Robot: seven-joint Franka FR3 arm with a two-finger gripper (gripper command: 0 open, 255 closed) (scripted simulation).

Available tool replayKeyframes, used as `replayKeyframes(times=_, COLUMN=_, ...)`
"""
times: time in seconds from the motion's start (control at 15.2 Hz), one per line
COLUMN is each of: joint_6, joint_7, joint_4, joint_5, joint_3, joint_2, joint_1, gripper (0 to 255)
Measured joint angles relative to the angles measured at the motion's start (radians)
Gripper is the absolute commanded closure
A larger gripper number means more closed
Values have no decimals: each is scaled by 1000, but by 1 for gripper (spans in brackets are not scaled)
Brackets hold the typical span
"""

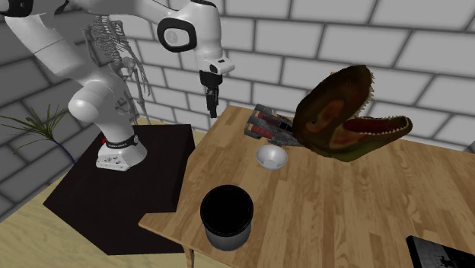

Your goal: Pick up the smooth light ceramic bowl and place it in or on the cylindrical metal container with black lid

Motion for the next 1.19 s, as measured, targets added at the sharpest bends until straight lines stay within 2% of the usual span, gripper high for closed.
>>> replayKeyframes(times=0.33, joint_6=129, joint_7=2, joint_4=57, joint_5=30, joint_3=-15, joint_2=184, joint_1=2, gripper=0)
replayKeyframes(times=0.66, joint_6=232, joint_7=-11, joint_4=160, joint_5=78, joint_3=-24, joint_2=390, joint_1=1, gripper=0)
replayKeyframes(times=1.19, joint_6=316, joint_7=-44, joint_4=391, joint_5=166, joint_3=-17, joint_2=706, joint_1=-24, gripper=0)
